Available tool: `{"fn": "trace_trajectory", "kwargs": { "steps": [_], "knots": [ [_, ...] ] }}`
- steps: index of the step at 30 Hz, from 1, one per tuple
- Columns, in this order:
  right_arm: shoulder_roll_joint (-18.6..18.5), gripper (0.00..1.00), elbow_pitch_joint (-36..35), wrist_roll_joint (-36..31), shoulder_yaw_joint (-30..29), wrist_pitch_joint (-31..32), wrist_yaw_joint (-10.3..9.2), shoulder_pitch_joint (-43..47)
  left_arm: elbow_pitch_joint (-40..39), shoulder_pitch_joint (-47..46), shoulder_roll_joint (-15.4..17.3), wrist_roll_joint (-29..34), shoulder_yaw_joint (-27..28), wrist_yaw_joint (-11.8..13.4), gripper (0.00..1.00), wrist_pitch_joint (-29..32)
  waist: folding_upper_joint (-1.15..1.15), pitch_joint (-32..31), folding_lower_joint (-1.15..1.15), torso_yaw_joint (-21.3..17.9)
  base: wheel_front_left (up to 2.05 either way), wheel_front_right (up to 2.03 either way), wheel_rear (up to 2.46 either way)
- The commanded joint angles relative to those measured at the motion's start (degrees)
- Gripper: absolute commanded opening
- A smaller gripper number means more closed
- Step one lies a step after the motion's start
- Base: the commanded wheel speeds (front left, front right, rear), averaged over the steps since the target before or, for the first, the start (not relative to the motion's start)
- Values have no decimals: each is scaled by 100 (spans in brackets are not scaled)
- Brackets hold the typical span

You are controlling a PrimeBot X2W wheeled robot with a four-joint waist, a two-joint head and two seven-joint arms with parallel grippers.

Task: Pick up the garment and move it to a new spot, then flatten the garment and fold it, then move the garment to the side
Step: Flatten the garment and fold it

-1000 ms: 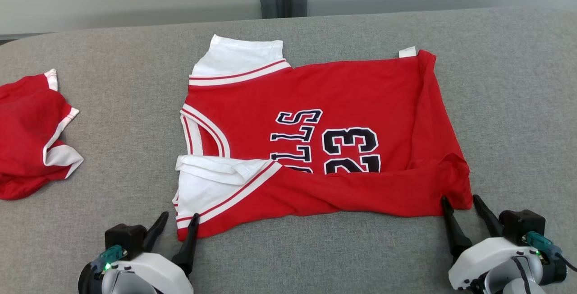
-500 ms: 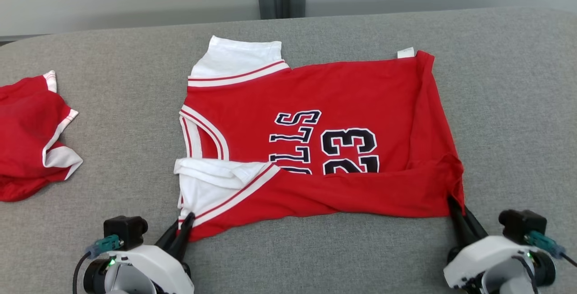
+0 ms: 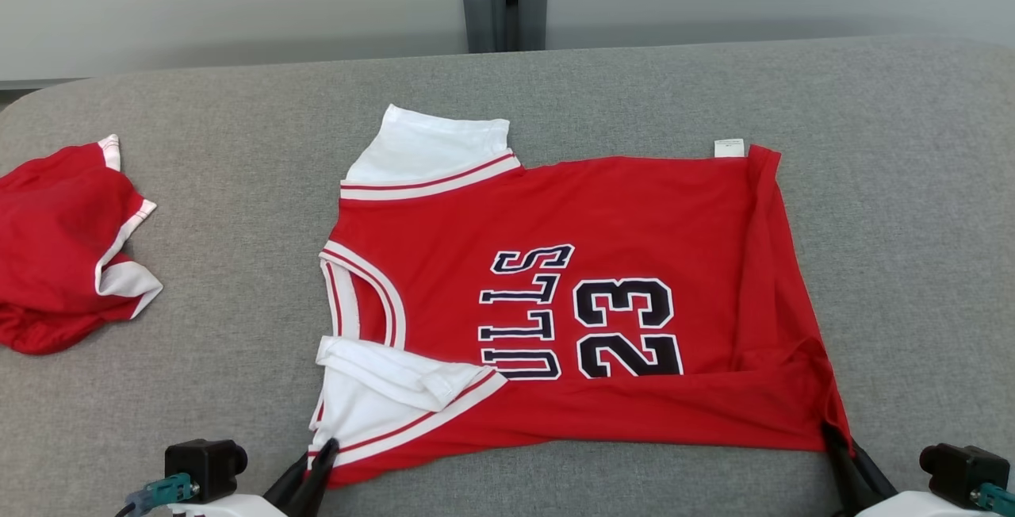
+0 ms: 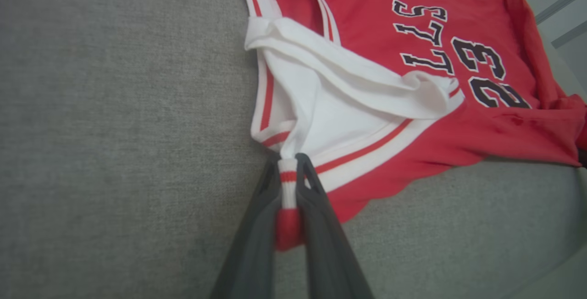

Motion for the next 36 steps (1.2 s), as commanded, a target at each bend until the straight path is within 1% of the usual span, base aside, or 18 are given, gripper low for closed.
{"fn": "trace_trajectory", "kwargs": {
  "steps": [1, 2, 3, 4, 9, 11, 15, 18, 23, 27, 36],
  "knots": [
    [-8, 4, -30, -11, -79, 68, -2, 64, -88, 27, 38, -34, 51, 39, 0, -28, 0, 0, 0, 21, 0, 0, 0],
    [22, 28, -97, 4, -97, 50, -1, 90, -128, 12, 20, -24, 75, 51, 35, -86, 0, 2, 0, 36, 0, 0, 0],
    [37, 100, -160, -30, -125, 36, -1, 113, -150, -25, 10, 10, 88, 74, 84, -138, 0, 8, 0, 47, 0, 0, 0],
    [46, 100, -201, -60, -166, 57, -1, 134, -139, -59, 4, 46, 86, 88, 100, -180, 0, 13, 0, 53, 0, 0, 0],
    [93, 100, -545, -330, -566, -125, -1, 65, -169, -323, -39, 278, 238, 186, 100, -703, 0, 35, 0, 26, 0, 0, 0],
    [100, 100, -636, -386, -647, -180, -1, 36, -180, -356, -49, 302, 271, 197, 100, -819, 0, 36, 0, 16, 0, 0, 0],
    [158, 100, -1132, -712, -936, -400, -1, -127, -339, -620, -84, 480, 435, 261, 100, -1333, 0, 53, 0, -26, 0, 0, 0],
    [219, 100, -1523, -979, -1066, -506, -1, -288, -444, -823, -33, 652, 531, 314, 100, -1610, 0, 63, 0, -54, 0, 0, 0],
    [302, 100, -2015, -1389, -937, -414, -1, -521, -513, -1133, 133, 1068, 560, 502, 100, -1837, 0, 53, 0, -66, 0, 0, 0],
    [362, 100, -2186, -1540, -747, -287, -1, -594, -584, -1305, 92, 1225, 511, 623, 100, -1862, 0, 40, 0, -17, 0, 0, 0],
    [418, 100, -2185, -1561, -600, -217, -1, -546, -425, -1493, 14, 1225, 391, 595, 100, -1886, 0, 78, 0, 56, 0, 0, 0]
  ]
}}
